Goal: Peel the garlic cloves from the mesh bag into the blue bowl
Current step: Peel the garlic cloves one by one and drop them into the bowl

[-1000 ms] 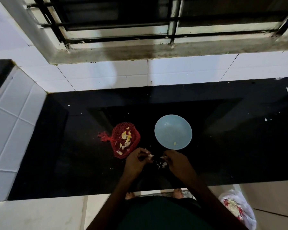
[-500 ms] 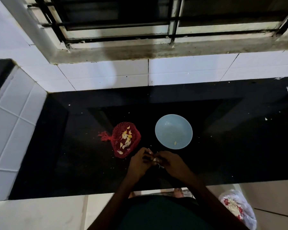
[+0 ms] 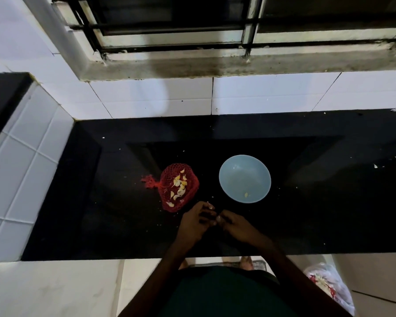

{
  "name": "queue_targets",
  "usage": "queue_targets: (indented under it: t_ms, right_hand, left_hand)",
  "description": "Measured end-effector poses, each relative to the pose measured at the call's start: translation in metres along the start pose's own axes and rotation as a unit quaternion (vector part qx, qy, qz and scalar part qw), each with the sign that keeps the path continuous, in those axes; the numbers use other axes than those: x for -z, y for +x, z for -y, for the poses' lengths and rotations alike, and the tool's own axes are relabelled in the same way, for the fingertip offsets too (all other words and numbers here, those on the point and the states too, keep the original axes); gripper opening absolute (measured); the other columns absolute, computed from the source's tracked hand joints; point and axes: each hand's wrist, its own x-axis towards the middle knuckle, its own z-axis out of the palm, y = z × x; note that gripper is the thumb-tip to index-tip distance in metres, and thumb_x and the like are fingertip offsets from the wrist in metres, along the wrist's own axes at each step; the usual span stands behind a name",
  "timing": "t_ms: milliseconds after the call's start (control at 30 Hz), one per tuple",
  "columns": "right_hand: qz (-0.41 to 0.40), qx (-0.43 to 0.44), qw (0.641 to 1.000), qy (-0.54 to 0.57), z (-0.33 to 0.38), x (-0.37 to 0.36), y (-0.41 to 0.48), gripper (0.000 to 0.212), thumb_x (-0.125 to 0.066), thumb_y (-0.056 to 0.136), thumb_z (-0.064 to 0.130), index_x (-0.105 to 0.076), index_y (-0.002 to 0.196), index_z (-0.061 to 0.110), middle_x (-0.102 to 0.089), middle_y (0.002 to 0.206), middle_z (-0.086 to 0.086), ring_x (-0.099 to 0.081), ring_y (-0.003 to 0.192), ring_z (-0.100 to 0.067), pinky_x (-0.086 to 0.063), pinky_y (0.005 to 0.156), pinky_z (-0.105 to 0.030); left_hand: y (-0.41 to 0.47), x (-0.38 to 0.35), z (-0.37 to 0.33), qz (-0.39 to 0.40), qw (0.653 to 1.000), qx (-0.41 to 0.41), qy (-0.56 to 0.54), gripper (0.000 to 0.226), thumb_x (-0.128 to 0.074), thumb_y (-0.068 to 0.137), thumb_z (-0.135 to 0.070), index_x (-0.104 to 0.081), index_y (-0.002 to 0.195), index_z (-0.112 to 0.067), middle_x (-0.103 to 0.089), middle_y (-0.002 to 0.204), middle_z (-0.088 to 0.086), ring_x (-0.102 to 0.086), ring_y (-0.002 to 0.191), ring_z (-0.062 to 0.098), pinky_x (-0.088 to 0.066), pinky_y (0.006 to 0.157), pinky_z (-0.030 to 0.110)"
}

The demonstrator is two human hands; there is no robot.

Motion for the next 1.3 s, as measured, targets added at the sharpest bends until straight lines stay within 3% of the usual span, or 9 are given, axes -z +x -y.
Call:
queue_targets:
  t_ms: [133,233,333,433,667,800,1000,1100,1300]
  right_hand:
    - [-0.023,0.025,0.995,-0.094,0.008,-0.015,0.003,0.026,-0.038,0.108,0.035,-0.047,0.090,0.019,-0.055,0.092,-0.001,-0.057,0.086,-0.017,-0.043,0.078,-0.037]
    - [-0.016,0.070,0.980,-0.185,0.010,-0.025,0.003,0.022,-0.044,0.097,0.033,-0.054,0.107,0.015,-0.060,0.109,-0.007,-0.062,0.098,-0.029,-0.050,0.078,-0.042]
    - [-0.025,0.105,0.963,-0.248,0.013,-0.029,0.001,0.027,-0.053,0.091,0.033,-0.060,0.115,0.022,-0.066,0.109,-0.002,-0.068,0.096,-0.027,-0.054,0.076,-0.041]
    - [-0.039,0.104,0.955,-0.276,0.020,-0.028,-0.001,0.030,-0.047,0.092,0.040,-0.062,0.114,0.027,-0.068,0.109,0.001,-0.068,0.097,-0.022,-0.054,0.078,-0.038]
    - [-0.041,0.056,0.935,-0.348,0.035,-0.031,0.005,0.026,-0.047,0.092,0.042,-0.060,0.108,0.025,-0.071,0.104,-0.003,-0.069,0.099,-0.030,-0.053,0.078,-0.037]
    - [-0.029,0.025,0.921,-0.387,0.042,-0.035,0.011,0.033,-0.045,0.095,0.044,-0.065,0.113,0.025,-0.072,0.108,-0.003,-0.070,0.101,-0.029,-0.054,0.082,-0.037]
    - [-0.010,-0.005,0.864,-0.504,0.068,-0.044,0.022,0.025,-0.049,0.098,0.018,-0.073,0.104,0.015,-0.074,0.107,-0.006,-0.071,0.100,-0.029,-0.055,0.078,-0.036]
    - [-0.005,0.002,0.849,-0.528,0.076,-0.048,0.026,0.026,-0.048,0.100,0.014,-0.073,0.105,0.014,-0.073,0.109,-0.006,-0.070,0.101,-0.028,-0.053,0.078,-0.034]
    - [0.015,0.015,0.831,-0.556,0.071,-0.042,0.019,0.026,-0.047,0.099,0.010,-0.071,0.109,0.013,-0.073,0.111,-0.007,-0.070,0.103,-0.029,-0.054,0.078,-0.036]
  left_hand:
    - [0.001,0.010,0.007,-0.025,0.998,0.015,0.052,0.032,-0.074,0.084,0.004,-0.068,0.107,-0.017,-0.074,0.102,-0.005,-0.071,0.098,0.008,-0.058,0.086,0.022]
    - [-0.004,0.016,0.016,-0.059,0.993,0.031,0.099,0.031,-0.067,0.088,0.005,-0.067,0.101,-0.023,-0.073,0.094,-0.007,-0.071,0.091,0.010,-0.059,0.081,0.027]
    - [-0.008,0.018,0.021,-0.070,0.989,0.058,0.118,0.037,-0.065,0.087,0.006,-0.064,0.096,-0.030,-0.072,0.089,-0.008,-0.071,0.085,0.009,-0.061,0.080,0.037]
    - [-0.009,0.021,0.026,-0.078,0.987,0.065,0.121,0.039,-0.064,0.088,0.007,-0.062,0.094,-0.032,-0.071,0.087,-0.009,-0.070,0.083,0.008,-0.062,0.078,0.038]
    - [-0.010,0.019,0.025,-0.073,0.985,0.041,0.151,0.035,-0.067,0.086,0.005,-0.062,0.097,-0.029,-0.070,0.086,-0.011,-0.067,0.078,0.002,-0.052,0.068,0.017]
    - [-0.007,0.020,0.029,-0.073,0.985,0.045,0.151,0.036,-0.065,0.085,0.006,-0.064,0.098,-0.027,-0.070,0.086,-0.010,-0.067,0.077,0.003,-0.050,0.068,0.019]
    - [-0.007,0.019,0.029,-0.092,0.982,0.024,0.163,0.024,-0.064,0.090,-0.001,-0.068,0.102,-0.022,-0.071,0.094,-0.010,-0.066,0.088,0.005,-0.052,0.081,0.023]
    - [-0.007,0.020,0.028,-0.105,0.981,0.022,0.160,0.019,-0.065,0.092,-0.005,-0.068,0.103,-0.020,-0.070,0.095,-0.010,-0.065,0.088,0.005,-0.049,0.082,0.020]
    - [-0.011,0.024,0.032,-0.104,0.984,0.044,0.139,0.027,-0.065,0.091,0.000,-0.067,0.110,-0.020,-0.071,0.101,-0.006,-0.068,0.094,0.010,-0.057,0.087,0.032]
